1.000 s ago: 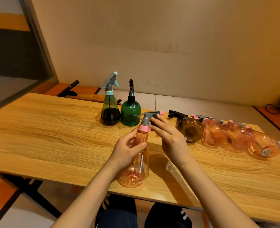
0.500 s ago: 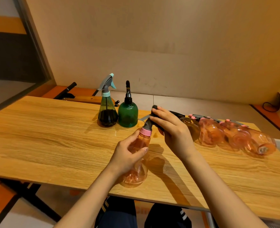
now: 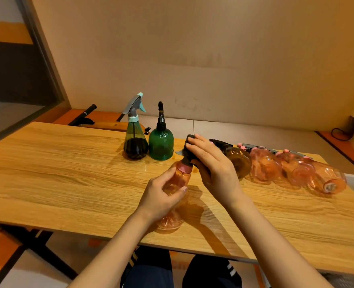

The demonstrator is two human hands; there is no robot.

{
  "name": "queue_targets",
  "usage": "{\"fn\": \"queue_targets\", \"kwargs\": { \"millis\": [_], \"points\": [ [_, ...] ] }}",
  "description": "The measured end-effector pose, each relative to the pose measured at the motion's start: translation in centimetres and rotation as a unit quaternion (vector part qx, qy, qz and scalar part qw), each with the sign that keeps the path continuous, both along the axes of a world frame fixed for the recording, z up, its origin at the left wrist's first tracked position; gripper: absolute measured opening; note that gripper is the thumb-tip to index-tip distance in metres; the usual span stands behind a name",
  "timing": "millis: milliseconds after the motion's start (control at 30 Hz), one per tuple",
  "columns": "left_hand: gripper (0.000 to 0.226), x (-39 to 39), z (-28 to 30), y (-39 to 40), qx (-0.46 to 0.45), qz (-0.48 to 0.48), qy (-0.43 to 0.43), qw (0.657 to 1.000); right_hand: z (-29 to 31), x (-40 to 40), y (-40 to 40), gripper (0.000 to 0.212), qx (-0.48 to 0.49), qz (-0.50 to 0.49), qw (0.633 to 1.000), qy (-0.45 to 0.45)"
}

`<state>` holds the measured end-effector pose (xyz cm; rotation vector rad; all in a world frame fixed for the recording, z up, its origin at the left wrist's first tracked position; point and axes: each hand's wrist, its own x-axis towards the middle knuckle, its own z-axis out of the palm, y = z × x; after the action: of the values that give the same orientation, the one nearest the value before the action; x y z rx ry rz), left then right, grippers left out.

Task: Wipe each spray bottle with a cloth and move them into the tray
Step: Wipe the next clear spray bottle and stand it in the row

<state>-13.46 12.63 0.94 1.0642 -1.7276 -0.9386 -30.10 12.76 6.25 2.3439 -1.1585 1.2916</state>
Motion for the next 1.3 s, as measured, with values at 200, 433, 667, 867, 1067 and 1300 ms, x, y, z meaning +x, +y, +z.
{"fn": "queue_targets", "kwargs": {
  "millis": [200,433,667,867,1067,1300],
  "points": [
    [0.066,-0.2,0.1,0.0,-0.029,-0.005,-0.001,1.000,0.4,-1.9,0.0,0.037,0.009,-0.051,0.997,-0.051],
    [0.059,-0.4,-0.1,0.0,-0.041,0.002,0.006,0.999,0.1,0.0,0.3,0.040,-0.005,-0.001,1.000,-0.013],
    [0.064,-0.4,-0.7,-0.1,-0.054,0.024,0.009,0.998,-0.7,-2.2,-0.2,0.037,-0.024,-0.099,0.990,-0.095],
    [0.063,-0.9,-1.2,-0.6,-0.027,0.056,-0.009,0.998,-3.3,-1.3,0.6,0.032,0.009,-0.061,0.992,-0.109],
    [0.042,-1.1,-1.0,-0.3,-0.008,-0.001,0.014,1.000,-5.3,-0.3,0.7,0.034,0.059,-0.038,0.986,-0.151],
    [0.055,0.0,-1.0,-2.0,-0.006,0.075,-0.040,0.996,-6.0,-1.0,0.9,0.035,0.073,-0.053,0.981,-0.170]
  ]
}}
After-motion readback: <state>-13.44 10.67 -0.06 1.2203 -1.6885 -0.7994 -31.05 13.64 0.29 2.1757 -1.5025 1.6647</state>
